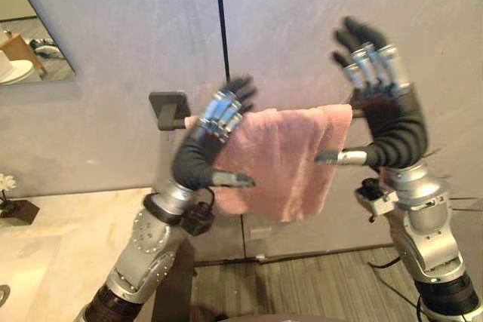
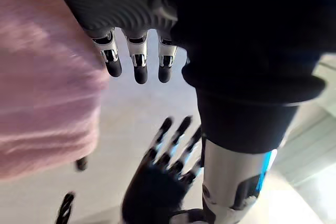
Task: Organize washtable
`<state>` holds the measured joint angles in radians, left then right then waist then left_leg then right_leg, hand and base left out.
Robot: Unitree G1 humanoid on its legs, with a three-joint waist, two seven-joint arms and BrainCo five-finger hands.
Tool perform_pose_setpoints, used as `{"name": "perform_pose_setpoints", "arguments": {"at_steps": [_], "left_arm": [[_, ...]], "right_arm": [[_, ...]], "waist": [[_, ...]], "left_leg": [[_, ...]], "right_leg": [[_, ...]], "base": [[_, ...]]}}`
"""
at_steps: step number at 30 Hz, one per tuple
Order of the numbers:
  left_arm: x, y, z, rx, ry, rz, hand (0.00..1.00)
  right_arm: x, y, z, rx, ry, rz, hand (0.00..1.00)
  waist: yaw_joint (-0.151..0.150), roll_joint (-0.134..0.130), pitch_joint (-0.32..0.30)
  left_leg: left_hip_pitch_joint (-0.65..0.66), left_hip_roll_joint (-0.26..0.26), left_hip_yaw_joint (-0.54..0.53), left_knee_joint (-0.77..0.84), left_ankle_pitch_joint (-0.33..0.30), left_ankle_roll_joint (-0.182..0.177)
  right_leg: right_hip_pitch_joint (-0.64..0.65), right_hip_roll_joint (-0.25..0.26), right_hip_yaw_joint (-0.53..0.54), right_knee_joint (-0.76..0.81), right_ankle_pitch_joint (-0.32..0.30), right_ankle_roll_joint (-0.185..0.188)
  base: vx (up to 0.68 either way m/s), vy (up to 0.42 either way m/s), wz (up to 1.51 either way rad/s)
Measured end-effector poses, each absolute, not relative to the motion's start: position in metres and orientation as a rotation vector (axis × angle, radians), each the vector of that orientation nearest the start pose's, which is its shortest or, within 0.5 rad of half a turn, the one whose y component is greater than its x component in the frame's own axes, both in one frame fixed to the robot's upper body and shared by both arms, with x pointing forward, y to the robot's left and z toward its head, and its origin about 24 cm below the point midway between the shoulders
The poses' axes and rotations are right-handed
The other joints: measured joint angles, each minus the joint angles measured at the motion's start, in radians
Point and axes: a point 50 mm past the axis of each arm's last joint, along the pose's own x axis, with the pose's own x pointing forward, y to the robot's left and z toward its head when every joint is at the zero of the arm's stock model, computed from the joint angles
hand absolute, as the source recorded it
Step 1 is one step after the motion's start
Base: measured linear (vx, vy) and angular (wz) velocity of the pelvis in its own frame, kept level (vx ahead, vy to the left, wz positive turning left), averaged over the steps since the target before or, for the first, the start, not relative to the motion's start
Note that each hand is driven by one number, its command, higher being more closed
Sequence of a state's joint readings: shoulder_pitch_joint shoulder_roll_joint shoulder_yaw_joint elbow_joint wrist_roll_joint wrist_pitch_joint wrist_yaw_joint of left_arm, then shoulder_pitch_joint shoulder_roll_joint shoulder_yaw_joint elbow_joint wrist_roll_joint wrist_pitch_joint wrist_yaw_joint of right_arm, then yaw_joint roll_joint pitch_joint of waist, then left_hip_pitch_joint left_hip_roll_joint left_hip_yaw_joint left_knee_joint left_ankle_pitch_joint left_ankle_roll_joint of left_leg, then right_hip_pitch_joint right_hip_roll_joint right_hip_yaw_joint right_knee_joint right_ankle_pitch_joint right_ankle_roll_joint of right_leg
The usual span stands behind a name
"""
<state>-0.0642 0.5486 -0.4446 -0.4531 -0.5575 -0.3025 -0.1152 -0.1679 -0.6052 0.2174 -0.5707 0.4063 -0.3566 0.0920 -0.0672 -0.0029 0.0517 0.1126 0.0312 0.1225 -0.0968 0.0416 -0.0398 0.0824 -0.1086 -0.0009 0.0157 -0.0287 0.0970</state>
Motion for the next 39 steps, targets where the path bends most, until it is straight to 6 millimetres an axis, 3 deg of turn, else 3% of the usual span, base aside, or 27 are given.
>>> {"name": "perform_pose_setpoints", "arguments": {"at_steps": [4, 6, 9, 18, 28, 34, 39], "left_arm": [[0.207, 0.102, 0.123, -0.093, -0.357, -0.834, 0.0], [0.208, 0.101, 0.114, -0.082, -0.31, -0.856, 0.0], [0.209, 0.103, 0.102, -0.062, -0.252, -0.858, 0.0], [0.212, 0.108, 0.039, -0.036, 0.002, -0.712, 0.0], [0.222, 0.097, 0.012, -0.011, 0.058, -0.526, 0.0], [0.229, 0.142, 0.014, -0.027, 0.038, -0.219, 0.0], [0.225, 0.156, 0.012, -0.03, 0.037, -0.108, 0.0]], "right_arm": [[0.207, -0.124, 0.195, -0.125, -0.736, 0.804, 0.0], [0.21, -0.126, 0.173, -0.124, -0.599, 0.847, 0.0], [0.211, -0.128, 0.149, -0.122, -0.464, 0.854, 0.0], [0.218, -0.131, 0.067, -0.189, -0.128, 0.779, 0.0], [0.225, -0.123, 0.039, -0.236, -0.098, 0.567, 0.0], [0.226, -0.18, 0.029, -0.306, -0.02, 0.204, 0.0], [0.217, -0.197, 0.035, -0.26, -0.044, 0.052, 0.0]], "waist": [[-0.002, -0.002, -0.001], [-0.001, -0.002, -0.001], [0.001, -0.002, -0.001], [0.006, -0.004, -0.001], [0.004, -0.016, 0.0], [0.002, -0.02, 0.0], [-0.004, -0.021, 0.001]], "left_leg": [[0.0, 0.0, 0.004, 0.0, 0.001, 0.001], [-0.001, 0.0, 0.004, 0.0, 0.001, 0.001], [-0.001, 0.0, 0.005, 0.0, 0.001, 0.001], [-0.003, 0.0, 0.013, -0.006, 0.002, 0.002], [-0.016, 0.002, -0.012, 0.0, 0.003, 0.001], [-0.019, 0.001, -0.022, 0.0, 0.003, 0.0], [-0.018, 0.002, -0.021, 0.0, 0.004, -0.001]], "right_leg": [[-0.002, 0.0, 0.004, 0.0, 0.0, 0.0], [-0.003, 0.0, 0.004, 0.0, 0.0, 0.0], [-0.004, 0.001, 0.004, 0.001, 0.0, -0.001], [-0.019, 0.001, 0.014, 0.018, -0.006, -0.002], [-0.017, 0.0, -0.002, 0.017, -0.016, -0.004], [-0.015, 0.0, -0.02, 0.016, -0.018, -0.004], [-0.015, 0.001, -0.02, 0.015, -0.018, -0.004]], "base": [[0.0, -0.006, -0.03], [0.0, 0.0, 0.0], [0.0, 0.0, 0.0], [-0.01, -0.005, -0.03], [0.0, -0.008, 0.07], [0.0, -0.012, 0.04], [-0.03, -0.011, 0.0]]}}
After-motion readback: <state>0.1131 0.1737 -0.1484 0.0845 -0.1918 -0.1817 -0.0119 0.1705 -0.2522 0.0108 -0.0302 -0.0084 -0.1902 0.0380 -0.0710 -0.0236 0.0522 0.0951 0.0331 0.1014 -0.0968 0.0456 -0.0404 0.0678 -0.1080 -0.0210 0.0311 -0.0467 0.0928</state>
